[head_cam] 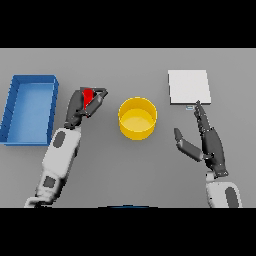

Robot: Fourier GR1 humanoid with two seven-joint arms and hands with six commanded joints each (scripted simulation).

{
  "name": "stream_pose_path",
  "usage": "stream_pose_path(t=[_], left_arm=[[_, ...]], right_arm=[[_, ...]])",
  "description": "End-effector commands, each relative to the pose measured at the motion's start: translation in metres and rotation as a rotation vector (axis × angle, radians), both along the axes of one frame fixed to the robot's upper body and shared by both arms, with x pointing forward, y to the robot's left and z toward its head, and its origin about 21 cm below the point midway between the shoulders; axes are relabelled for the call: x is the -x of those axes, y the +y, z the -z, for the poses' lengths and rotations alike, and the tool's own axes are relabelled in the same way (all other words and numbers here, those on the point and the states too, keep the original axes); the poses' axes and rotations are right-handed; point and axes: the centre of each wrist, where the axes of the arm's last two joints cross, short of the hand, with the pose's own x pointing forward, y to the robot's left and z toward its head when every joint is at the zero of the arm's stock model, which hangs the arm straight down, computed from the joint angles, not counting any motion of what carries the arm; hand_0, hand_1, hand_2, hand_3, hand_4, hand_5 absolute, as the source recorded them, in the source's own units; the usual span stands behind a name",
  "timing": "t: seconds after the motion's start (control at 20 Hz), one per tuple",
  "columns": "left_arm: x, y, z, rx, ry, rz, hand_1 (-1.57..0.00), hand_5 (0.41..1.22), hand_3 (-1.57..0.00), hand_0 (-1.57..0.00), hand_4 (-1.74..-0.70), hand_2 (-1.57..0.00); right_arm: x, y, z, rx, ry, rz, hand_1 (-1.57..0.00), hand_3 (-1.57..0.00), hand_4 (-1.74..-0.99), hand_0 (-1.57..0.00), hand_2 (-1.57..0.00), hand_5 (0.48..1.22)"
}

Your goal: Pick up the red beaker and tilt it to pour out 1 green nut into yellow bowl. Pick up the yellow bowl and place it on the metallic measuring scale.

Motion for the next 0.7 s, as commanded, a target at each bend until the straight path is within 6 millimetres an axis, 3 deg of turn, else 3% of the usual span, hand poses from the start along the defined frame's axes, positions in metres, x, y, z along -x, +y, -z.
stream_pose_path(t=[0.0, 0.2, 0.4, 0.65], left_arm=[[-0.001, 0.001, -0.003, 0.014, -0.015, 0.0, -1.42, 1.123, -1.43, -1.42, -1.59, -1.43], [0.0, -0.001, -0.013, 0.019, -0.065, 0.002, -1.51, 1.103, -1.51, -1.51, -1.68, -1.51], [-0.005, 0.0, -0.045, -0.04, -0.141, 0.001, -1.55, 1.097, -1.55, -1.55, -1.72, -1.55], [-0.007, -0.011, -0.077, -0.361, -0.164, 0.168, -1.56, 1.121, -1.56, -1.56, -1.73, -1.56]], right_arm=[[-0.002, 0.0, -0.001, 0.007, -0.001, 0.003, 0.0, 0.0, -1.296, 0.0, 0.0, 0.682], [-0.005, 0.002, 0.002, 0.032, -0.009, 0.008, 0.0, 0.0, -1.263, 0.0, 0.0, 0.671], [-0.003, -0.001, 0.005, 0.047, -0.021, 0.002, 0.0, 0.0, -1.25, 0.0, 0.0, 0.672], [-0.001, 0.007, 0.001, 0.077, -0.026, 0.015, 0.0, 0.0, -1.243, 0.0, 0.0, 0.691]])
